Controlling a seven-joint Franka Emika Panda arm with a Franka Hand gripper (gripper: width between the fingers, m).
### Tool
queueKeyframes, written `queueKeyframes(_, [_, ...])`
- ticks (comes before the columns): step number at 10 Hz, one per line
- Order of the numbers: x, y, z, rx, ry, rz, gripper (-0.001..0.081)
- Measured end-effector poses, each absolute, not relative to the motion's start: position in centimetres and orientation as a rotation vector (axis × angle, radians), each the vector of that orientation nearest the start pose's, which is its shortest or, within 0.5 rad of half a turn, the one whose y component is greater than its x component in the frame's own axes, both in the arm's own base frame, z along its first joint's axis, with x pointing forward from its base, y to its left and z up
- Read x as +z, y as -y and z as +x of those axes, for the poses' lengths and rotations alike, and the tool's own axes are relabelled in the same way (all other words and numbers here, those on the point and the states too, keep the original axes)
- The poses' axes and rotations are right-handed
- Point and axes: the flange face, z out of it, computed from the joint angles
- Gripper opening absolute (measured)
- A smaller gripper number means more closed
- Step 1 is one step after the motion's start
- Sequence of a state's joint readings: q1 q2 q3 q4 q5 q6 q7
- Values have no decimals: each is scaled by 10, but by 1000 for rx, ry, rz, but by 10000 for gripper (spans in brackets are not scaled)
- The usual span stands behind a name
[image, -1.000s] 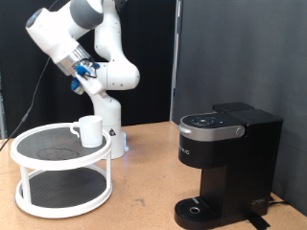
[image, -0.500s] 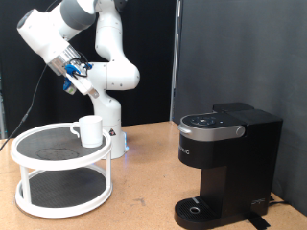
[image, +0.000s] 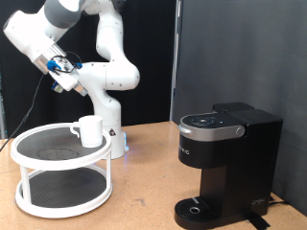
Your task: Make a cup of coffee with the keurig machine
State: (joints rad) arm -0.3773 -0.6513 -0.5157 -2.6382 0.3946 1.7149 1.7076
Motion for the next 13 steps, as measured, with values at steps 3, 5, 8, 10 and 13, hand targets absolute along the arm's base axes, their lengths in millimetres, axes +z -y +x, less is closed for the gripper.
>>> queueKeyframes(3, [427,240,223,815,-2449,-691,0])
queueKeyframes(5, [428,246,219,802,-2462,-702,0])
queueKeyframes(8, [424,250,217,788,-2472,-689,0])
queueKeyframes(10, [414,256,216,781,-2485,-649,96])
queueKeyframes(13, [389,258,219,758,-2524,-605,279])
